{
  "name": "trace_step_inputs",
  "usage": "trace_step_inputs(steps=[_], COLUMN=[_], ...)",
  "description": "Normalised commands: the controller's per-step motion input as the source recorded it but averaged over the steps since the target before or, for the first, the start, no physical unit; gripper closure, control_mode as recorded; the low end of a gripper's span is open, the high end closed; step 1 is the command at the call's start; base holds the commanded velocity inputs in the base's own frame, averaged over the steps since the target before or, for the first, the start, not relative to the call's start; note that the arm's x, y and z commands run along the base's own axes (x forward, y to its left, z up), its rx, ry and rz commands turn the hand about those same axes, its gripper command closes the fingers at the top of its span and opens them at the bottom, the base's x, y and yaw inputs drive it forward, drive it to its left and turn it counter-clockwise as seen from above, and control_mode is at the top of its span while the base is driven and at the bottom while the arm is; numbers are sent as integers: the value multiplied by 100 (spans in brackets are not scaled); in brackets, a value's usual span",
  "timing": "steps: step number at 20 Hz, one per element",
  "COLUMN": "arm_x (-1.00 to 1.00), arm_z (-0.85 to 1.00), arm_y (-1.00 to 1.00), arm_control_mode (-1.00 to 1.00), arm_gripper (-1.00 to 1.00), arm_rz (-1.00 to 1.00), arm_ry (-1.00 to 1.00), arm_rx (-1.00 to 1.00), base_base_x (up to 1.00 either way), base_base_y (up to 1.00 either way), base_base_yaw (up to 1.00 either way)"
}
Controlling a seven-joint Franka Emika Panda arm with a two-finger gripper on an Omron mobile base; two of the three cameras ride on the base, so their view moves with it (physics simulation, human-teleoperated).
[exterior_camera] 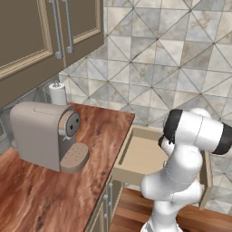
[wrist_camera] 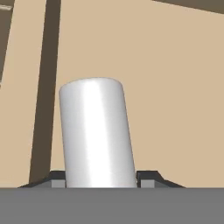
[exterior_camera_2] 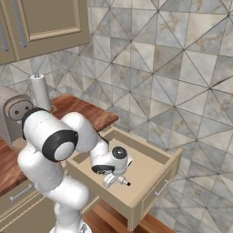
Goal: Restock the sink supplies by placing the sponge and soap dispenser on the counter and next to the sink. Make sure the soap dispenser is upright.
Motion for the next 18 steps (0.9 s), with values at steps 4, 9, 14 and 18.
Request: trace_step_inputs(steps=[4, 9, 14, 18], arm_x=[0, 0, -1, -38], arm_z=[100, 100, 100, 98], arm_y=[-3, -8, 0, 10], arm_control_mode=[-100, -100, -100, -100], arm_gripper=[100, 100, 100, 100], arm_rz=[0, 0, 0, 0], arm_ry=[-1, 0, 2, 0], arm_rx=[0, 3, 5, 4], base_base_x=[0, 0, 0, 0], base_base_y=[0, 0, 0, 0], base_base_yaw=[0, 0, 0, 0])
